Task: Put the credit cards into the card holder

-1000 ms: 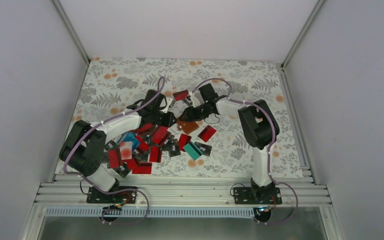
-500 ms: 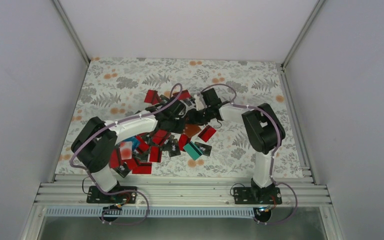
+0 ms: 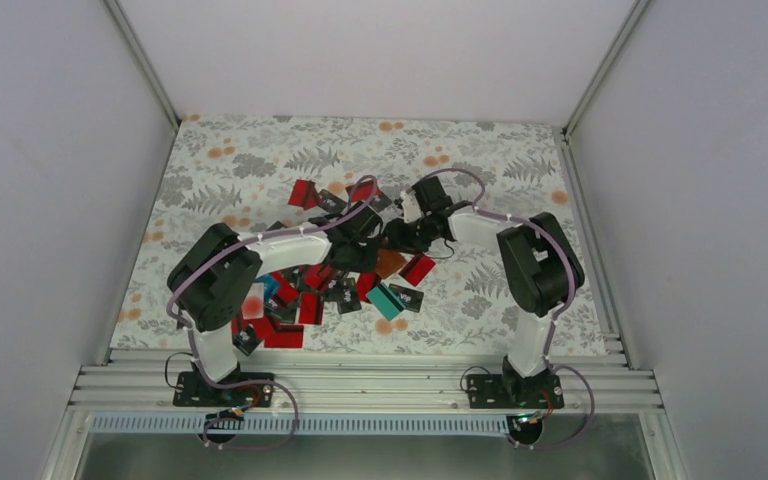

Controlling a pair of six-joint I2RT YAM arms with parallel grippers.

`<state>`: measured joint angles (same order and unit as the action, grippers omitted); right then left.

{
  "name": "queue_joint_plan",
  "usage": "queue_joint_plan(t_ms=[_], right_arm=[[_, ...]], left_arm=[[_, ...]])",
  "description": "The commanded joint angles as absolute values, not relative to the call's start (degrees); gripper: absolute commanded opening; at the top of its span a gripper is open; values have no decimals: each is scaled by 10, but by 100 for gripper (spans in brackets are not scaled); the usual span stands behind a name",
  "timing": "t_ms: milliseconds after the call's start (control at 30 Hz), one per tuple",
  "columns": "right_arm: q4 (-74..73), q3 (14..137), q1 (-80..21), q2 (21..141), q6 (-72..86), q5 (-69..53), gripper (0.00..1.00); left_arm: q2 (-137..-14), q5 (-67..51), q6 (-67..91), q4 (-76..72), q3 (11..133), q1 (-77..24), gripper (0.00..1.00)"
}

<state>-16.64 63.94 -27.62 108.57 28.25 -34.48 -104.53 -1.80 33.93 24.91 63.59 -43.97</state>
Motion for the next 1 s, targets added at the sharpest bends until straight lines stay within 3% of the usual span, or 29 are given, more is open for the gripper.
queue_joint_plan(t_ms=[0, 500, 767, 967], right_arm=[[-191, 619, -266, 1067, 249, -285, 46], [-160, 540, -267, 1065, 244, -365, 46], [-129, 521, -272, 1057, 276, -450, 44], [-148, 535, -269, 1036, 274, -410, 44]], left_arm=[[-1063, 0, 345, 240, 659, -445, 21], [-1132, 24, 264, 207, 714, -432, 20], [-1165, 25, 187, 238, 812, -415, 20], [-1134, 59, 168, 292, 821, -422, 20]])
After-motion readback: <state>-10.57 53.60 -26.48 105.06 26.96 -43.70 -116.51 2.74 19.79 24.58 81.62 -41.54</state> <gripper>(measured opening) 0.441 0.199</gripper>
